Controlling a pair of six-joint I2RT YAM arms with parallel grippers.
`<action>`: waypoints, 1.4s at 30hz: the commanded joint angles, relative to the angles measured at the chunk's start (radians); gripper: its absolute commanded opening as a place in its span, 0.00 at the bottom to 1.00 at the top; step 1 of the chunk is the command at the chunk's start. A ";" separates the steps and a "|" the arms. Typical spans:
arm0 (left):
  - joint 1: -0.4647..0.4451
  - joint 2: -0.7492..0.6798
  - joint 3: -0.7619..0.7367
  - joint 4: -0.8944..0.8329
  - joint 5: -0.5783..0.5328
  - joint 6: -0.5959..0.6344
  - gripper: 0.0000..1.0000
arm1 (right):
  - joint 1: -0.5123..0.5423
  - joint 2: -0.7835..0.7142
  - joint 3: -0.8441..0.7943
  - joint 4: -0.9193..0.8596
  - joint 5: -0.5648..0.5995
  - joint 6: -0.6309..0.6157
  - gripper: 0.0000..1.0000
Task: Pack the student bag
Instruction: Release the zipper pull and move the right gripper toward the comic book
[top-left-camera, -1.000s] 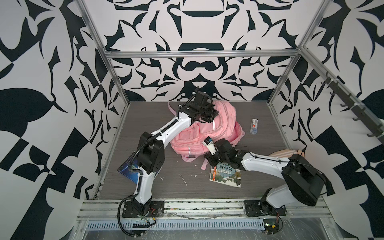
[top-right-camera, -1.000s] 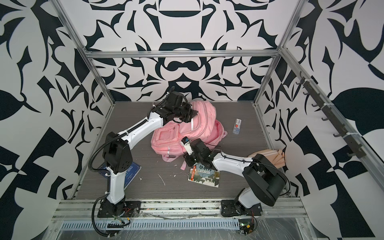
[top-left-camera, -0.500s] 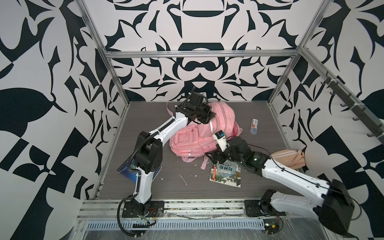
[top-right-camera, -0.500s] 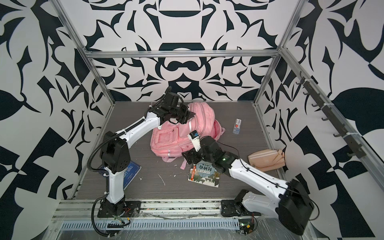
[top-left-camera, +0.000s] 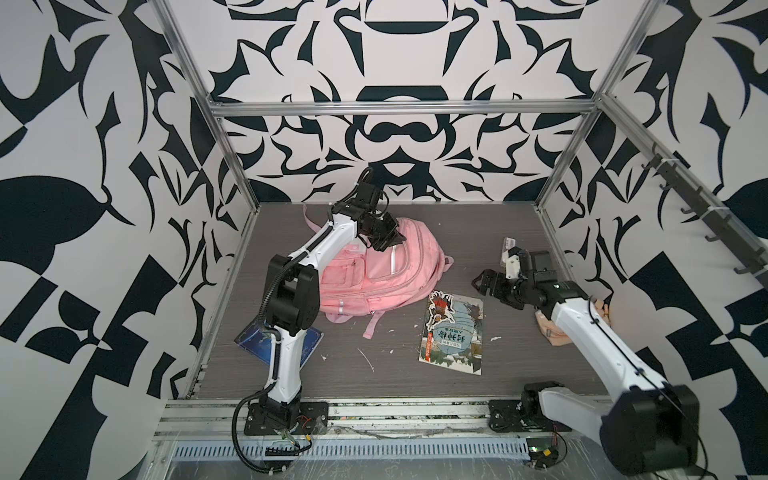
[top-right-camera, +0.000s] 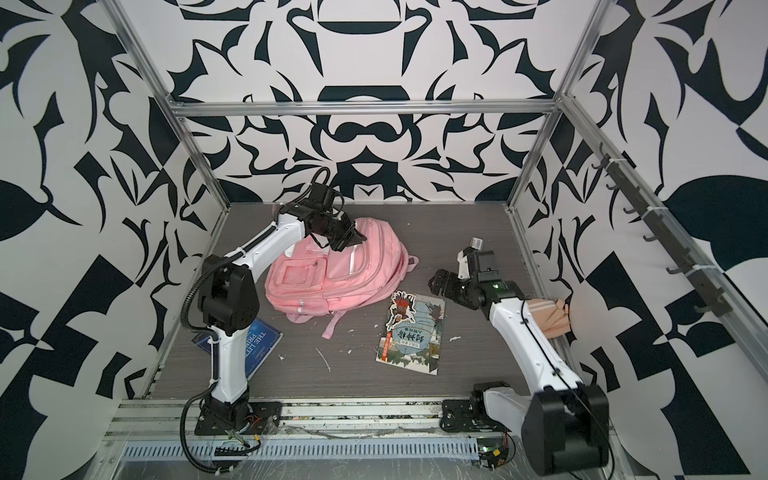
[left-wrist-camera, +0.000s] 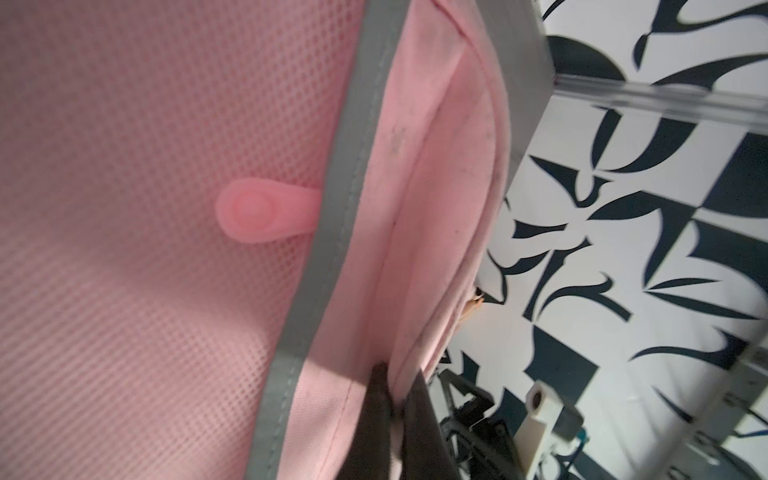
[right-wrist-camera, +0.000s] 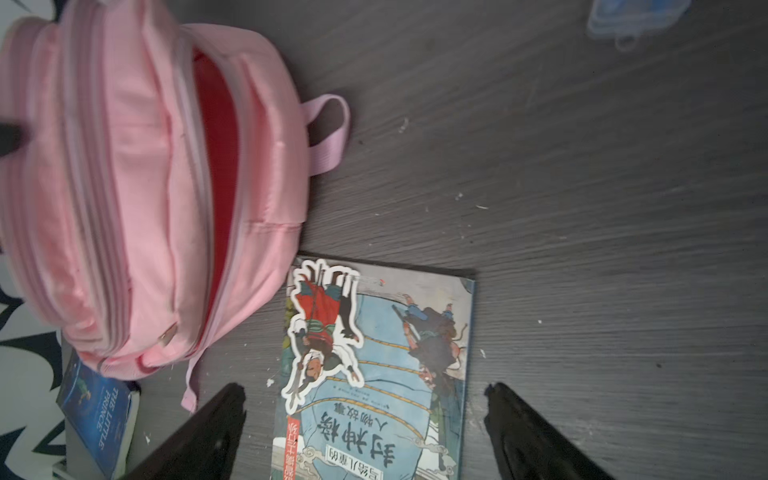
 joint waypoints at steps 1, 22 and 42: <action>-0.009 0.002 0.059 -0.148 -0.097 0.174 0.00 | -0.020 0.056 0.064 -0.019 -0.100 0.010 0.98; -0.145 0.036 0.277 -0.343 -0.398 0.372 0.64 | -0.170 0.105 -0.079 -0.056 -0.116 -0.034 0.95; -0.327 -0.274 -0.503 -0.193 -0.045 0.594 0.73 | -0.168 0.018 -0.228 -0.067 -0.098 0.072 0.93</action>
